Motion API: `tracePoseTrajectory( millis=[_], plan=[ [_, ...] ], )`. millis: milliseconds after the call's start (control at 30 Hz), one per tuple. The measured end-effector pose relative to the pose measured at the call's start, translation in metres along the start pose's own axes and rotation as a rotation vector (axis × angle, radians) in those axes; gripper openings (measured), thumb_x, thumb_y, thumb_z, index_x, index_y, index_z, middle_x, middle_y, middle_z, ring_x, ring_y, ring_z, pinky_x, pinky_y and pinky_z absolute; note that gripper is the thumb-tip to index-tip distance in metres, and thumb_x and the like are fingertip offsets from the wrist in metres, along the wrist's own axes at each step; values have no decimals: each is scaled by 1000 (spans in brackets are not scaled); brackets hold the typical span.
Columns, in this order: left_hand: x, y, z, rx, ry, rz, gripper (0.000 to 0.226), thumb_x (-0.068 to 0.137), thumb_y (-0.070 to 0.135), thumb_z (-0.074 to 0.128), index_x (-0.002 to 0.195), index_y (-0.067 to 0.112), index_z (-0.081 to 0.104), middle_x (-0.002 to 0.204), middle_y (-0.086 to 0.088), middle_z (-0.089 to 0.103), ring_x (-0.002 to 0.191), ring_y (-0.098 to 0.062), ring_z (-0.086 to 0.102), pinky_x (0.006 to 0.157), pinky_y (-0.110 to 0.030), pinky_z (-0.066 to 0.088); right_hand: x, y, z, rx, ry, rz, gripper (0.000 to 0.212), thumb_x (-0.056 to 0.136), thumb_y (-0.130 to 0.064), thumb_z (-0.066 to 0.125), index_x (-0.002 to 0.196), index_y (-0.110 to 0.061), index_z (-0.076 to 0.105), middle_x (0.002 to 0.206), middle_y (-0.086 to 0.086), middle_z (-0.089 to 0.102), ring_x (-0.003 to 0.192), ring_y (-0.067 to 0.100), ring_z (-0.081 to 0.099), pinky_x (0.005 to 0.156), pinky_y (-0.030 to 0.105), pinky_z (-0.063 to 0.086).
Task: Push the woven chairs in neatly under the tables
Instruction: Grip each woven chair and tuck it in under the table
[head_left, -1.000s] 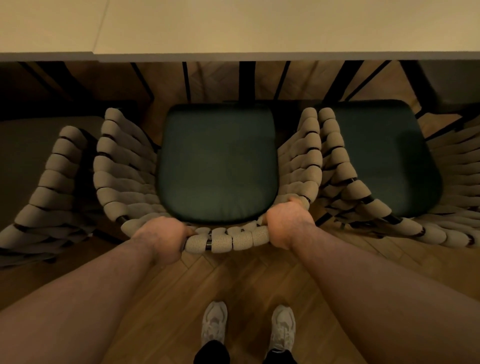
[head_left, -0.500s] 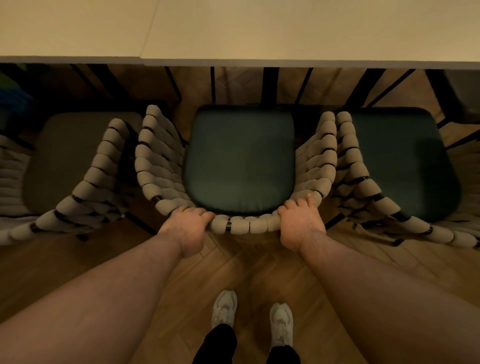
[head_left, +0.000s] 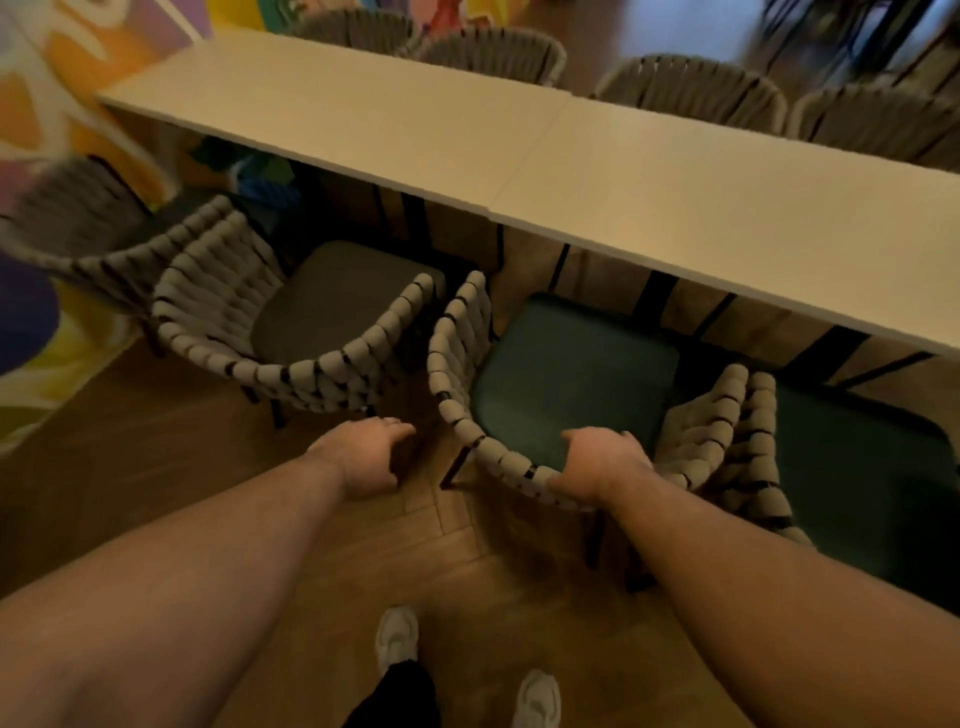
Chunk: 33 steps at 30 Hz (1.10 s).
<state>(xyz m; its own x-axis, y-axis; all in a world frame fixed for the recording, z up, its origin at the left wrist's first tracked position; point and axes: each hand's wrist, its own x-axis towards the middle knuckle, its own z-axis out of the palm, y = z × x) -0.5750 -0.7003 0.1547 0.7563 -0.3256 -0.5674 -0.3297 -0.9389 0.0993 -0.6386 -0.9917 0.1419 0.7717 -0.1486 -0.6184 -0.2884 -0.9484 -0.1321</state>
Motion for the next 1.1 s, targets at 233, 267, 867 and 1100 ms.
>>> tracePoseTrajectory(
  millis=[233,267,867,1100],
  plan=[
    [-49,-113,-20,-129,96,-177,84,95,27,74,166,36,30,171,5,34,154,-21,36,123,-39,37,3,-116,-26,7,30,-225,53,98,-43,71,147,-29,57,134,-2,67,136,21,58,130,59,21],
    [-53,-131,-20,-139,106,-199,84,95,26,74,166,36,30,171,5,35,154,-22,37,123,-39,37,6,-137,-27,-2,50,-254,50,98,-44,71,144,-31,58,131,-3,68,135,21,59,130,60,21],
    [30,-430,-74,100,58,-87,108,89,35,80,170,29,10,177,0,18,163,-26,15,131,-46,18,126,-423,-13,-24,24,-176,63,92,-45,74,151,-32,54,145,-1,63,141,26,54,129,60,17],
    [116,-462,-88,122,33,-34,111,86,33,83,170,29,10,176,1,19,162,-25,16,132,-46,15,196,-448,-25,-35,-3,-173,66,91,-47,74,150,-28,52,148,0,57,142,26,50,127,59,24]
  ],
)
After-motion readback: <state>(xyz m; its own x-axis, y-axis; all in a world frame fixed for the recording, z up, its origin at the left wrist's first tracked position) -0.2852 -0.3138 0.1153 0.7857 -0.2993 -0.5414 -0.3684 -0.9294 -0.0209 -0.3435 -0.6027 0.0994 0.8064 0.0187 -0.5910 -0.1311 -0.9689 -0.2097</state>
